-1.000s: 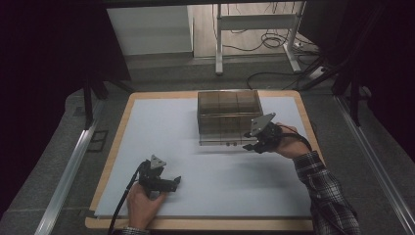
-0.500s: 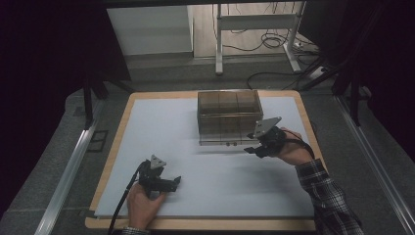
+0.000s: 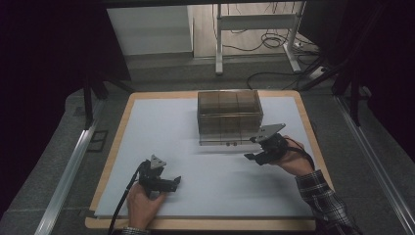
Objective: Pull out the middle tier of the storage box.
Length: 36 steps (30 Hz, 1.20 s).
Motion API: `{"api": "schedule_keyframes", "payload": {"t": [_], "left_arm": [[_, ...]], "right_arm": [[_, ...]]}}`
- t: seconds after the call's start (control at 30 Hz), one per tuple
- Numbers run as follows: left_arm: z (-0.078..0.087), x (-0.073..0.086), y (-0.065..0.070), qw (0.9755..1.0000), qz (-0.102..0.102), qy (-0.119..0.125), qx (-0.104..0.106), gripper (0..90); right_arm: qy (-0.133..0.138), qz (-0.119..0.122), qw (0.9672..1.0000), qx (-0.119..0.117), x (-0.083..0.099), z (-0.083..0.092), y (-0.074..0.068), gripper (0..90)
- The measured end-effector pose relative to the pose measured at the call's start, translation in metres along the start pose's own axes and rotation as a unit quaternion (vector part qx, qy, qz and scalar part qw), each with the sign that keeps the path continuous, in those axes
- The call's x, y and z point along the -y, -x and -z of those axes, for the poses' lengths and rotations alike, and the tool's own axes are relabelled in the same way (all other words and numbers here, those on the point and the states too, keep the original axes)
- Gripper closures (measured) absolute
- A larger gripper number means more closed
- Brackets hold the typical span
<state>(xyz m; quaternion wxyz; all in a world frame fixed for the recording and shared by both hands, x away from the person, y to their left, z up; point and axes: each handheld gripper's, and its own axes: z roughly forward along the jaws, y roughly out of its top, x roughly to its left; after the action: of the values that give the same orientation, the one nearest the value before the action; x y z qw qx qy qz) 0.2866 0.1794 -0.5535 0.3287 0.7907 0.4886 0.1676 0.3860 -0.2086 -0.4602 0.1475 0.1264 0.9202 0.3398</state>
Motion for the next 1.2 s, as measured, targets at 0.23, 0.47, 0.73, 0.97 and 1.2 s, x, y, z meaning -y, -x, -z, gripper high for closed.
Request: {"api": "schedule_keyframes", "payload": {"t": [0.23, 0.47, 0.73, 0.97, 1.2], "left_arm": [[0.000, 0.000, 0.000, 1.0000, 0.000, 0.000, 0.000, 0.0], [0.000, 0.000, 0.000, 1.0000, 0.000, -0.001, 0.000, 0.0], [0.000, 0.000, 0.000, 1.0000, 0.000, -0.001, 0.000, 0.0], [0.000, 0.000, 0.000, 1.0000, 0.000, -0.001, 0.000, 0.0], [0.000, 0.000, 0.000, 1.0000, -0.001, -0.001, 0.000, 0.0]], "right_arm": [[0.004, -0.022, 0.9997, 0.007, 0.008, -0.002, -0.007, 28.3], [0.009, -0.045, 0.9989, 0.013, 0.021, -0.004, -0.012, 20.4], [0.012, -0.086, 0.9957, 0.031, 0.030, 0.000, -0.020, 9.4], [0.011, -0.109, 0.9932, 0.040, 0.040, 0.007, -0.027, 4.5], [0.010, -0.123, 0.9917, 0.038, 0.051, 0.012, -0.032, 1.1]]}}
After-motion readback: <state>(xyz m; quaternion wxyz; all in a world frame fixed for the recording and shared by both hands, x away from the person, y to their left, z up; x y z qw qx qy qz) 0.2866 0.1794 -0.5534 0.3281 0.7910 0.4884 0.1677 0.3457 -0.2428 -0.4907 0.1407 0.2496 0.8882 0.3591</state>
